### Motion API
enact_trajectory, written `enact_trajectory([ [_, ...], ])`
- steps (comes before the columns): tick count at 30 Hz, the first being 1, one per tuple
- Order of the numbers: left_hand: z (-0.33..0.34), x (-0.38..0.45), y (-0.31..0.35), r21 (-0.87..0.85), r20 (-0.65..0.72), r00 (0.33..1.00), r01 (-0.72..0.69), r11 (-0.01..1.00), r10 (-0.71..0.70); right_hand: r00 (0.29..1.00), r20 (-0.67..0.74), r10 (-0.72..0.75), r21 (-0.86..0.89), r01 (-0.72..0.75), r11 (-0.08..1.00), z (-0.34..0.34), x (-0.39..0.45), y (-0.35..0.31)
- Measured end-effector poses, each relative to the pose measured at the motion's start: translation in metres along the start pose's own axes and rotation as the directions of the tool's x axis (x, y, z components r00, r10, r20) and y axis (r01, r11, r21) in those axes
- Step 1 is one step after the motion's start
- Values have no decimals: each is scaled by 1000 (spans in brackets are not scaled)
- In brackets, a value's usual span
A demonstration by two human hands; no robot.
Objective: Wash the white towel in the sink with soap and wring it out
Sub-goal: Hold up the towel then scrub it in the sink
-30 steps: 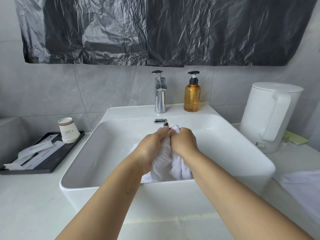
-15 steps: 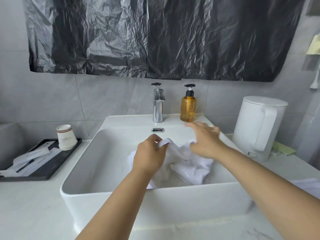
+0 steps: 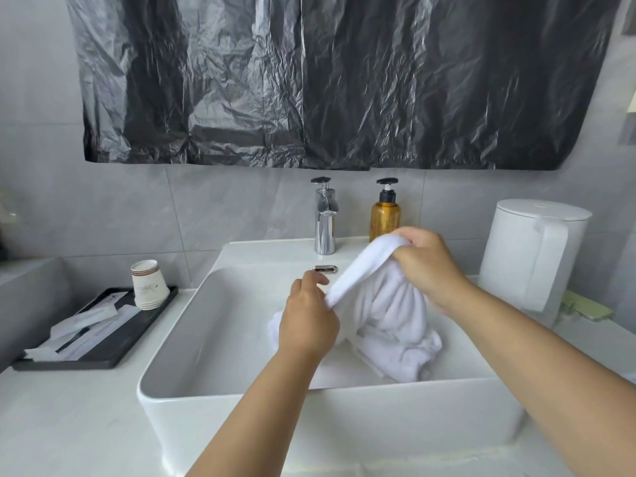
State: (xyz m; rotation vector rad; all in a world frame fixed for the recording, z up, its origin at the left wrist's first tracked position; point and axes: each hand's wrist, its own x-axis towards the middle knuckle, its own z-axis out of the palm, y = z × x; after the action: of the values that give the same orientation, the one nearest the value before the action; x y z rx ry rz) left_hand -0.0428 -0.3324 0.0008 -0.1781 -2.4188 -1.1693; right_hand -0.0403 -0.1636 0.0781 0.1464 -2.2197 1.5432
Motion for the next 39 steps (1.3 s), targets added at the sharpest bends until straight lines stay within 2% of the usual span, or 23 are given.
enact_trajectory([
  [3,0,5,-4,6,50,986,160,987,-160,974,-211,82,256,-26,966,-15,12,-7],
  [5,-4,4,-1,-31,83,976,204,979,-201,964,-239,117,167,-78,983,-20,18,0],
  [7,-12,2,6,-179,130,962,261,949,-240,982,-130,136,-53,-144,988,-16,16,11],
  [9,-21,0,14,-392,160,945,326,860,-285,983,106,152,-217,-126,968,-8,3,24],
  [10,-25,-1,18,-477,176,929,369,797,-325,957,242,158,-254,-94,963,-3,-6,30],
  [12,-27,-2,24,-586,206,882,458,668,-425,883,444,153,-239,-48,970,8,-24,32],
  [13,-27,-2,26,-631,217,856,489,602,-469,854,500,144,-215,-39,976,13,-32,31],
  [15,-27,0,25,-707,234,821,511,489,-520,836,540,102,-168,-12,986,20,-42,25],
  [17,-28,2,23,-727,240,812,514,456,-532,830,552,83,-40,-73,997,25,-49,15],
  [19,-31,0,22,-709,280,794,550,441,-540,840,537,76,225,-230,947,35,-56,4],
  [20,-32,-1,23,-715,310,791,559,419,-527,870,487,75,308,-251,918,43,-59,0],
  [21,-31,-3,24,-733,349,792,564,381,-501,913,403,69,304,-205,931,53,-62,-3],
  [23,-29,-5,25,-746,397,788,576,334,-472,975,221,40,125,-69,990,74,-70,-4],
  [25,-28,-6,27,-712,409,805,576,402,-430,998,55,-19,3,19,1000,90,-74,-4],
  [27,-29,-5,27,-696,423,817,570,437,-392,1000,-21,-12,-50,11,999,98,-66,-5],
  [30,-32,-5,29,-667,457,791,607,432,-406,989,-115,93,-111,-106,988,100,-33,2],
  [32,-33,-7,33,-647,485,789,614,452,-378,977,-120,176,-164,-195,967,91,-13,7],
  [34,-32,-7,33,-661,474,786,615,430,-396,980,-42,196,-179,-200,963,86,-10,9],
  [37,-32,1,24,-763,371,790,559,324,-487,988,115,101,-294,-64,954,92,-45,3],
  [39,-33,6,20,-777,337,774,550,306,-536,980,191,54,-369,21,929,98,-68,2],
])
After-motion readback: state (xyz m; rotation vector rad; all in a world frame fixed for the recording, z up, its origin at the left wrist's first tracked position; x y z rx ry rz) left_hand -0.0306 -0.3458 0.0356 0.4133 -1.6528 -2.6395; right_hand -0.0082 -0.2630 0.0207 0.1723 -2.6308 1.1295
